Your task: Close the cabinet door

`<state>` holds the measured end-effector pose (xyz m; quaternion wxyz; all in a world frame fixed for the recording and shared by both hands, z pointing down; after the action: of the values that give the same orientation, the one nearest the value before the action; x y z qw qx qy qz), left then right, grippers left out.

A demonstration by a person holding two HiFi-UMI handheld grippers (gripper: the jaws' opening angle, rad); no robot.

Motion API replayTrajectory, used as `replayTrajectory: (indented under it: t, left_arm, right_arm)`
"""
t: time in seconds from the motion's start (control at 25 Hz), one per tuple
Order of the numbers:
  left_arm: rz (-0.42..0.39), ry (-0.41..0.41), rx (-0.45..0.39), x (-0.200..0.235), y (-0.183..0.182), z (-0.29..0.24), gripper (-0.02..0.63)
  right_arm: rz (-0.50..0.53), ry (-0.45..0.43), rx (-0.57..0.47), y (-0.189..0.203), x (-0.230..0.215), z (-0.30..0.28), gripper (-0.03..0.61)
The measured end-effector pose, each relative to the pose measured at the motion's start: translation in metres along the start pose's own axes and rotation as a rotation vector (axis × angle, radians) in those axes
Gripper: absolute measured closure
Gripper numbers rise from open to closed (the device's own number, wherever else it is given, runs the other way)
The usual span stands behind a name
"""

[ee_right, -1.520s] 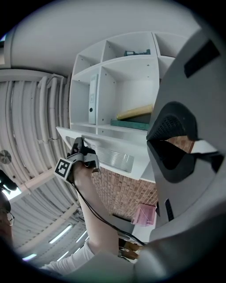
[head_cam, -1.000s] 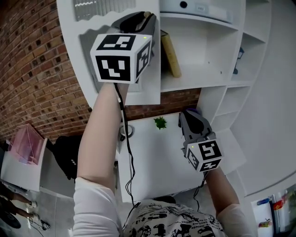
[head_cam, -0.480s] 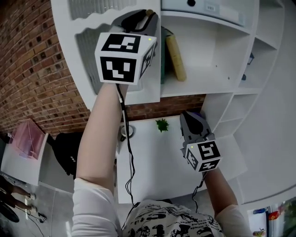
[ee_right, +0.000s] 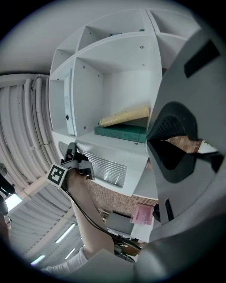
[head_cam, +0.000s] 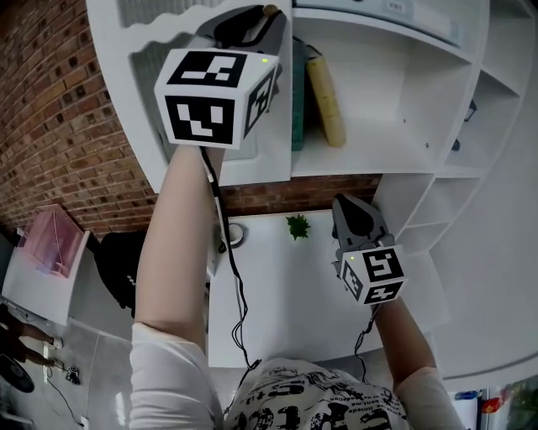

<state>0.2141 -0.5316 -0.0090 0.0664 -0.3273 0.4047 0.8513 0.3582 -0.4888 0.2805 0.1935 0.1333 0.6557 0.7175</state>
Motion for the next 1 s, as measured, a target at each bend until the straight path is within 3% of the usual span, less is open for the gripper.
replayTrajectory:
  t: [0.52,0.76,1.0]
  left_arm:
    - [0.091,-0.009,-0.048,-0.025,0.005,0.024,0.511]
    - [0.082,0.002,-0.001,-0.056,0.027,0.063,0.511]
    - [0.151,0.047,0.055,-0.090,0.054,0.114,0.520]
  right_arm:
    - [0.012,-0.061,0.012,0.008,-0.002,0.023,0.563]
    - [0.008,-0.079,0.048,0.026,-0.006,0.033,0.563]
    - [0.013,-0.116,0.064,0.036,-0.003,0.044,0.563]
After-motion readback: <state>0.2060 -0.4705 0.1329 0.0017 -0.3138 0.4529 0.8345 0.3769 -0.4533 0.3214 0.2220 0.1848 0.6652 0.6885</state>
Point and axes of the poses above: the fingertips, and each gripper's own axes: z backward along the fingers, x to its left, y out of its underside, the point moved 4 cm from there along z, backward along the fingers, and after that the axes turned 14 degrees about -z, right-handed, at the moved point
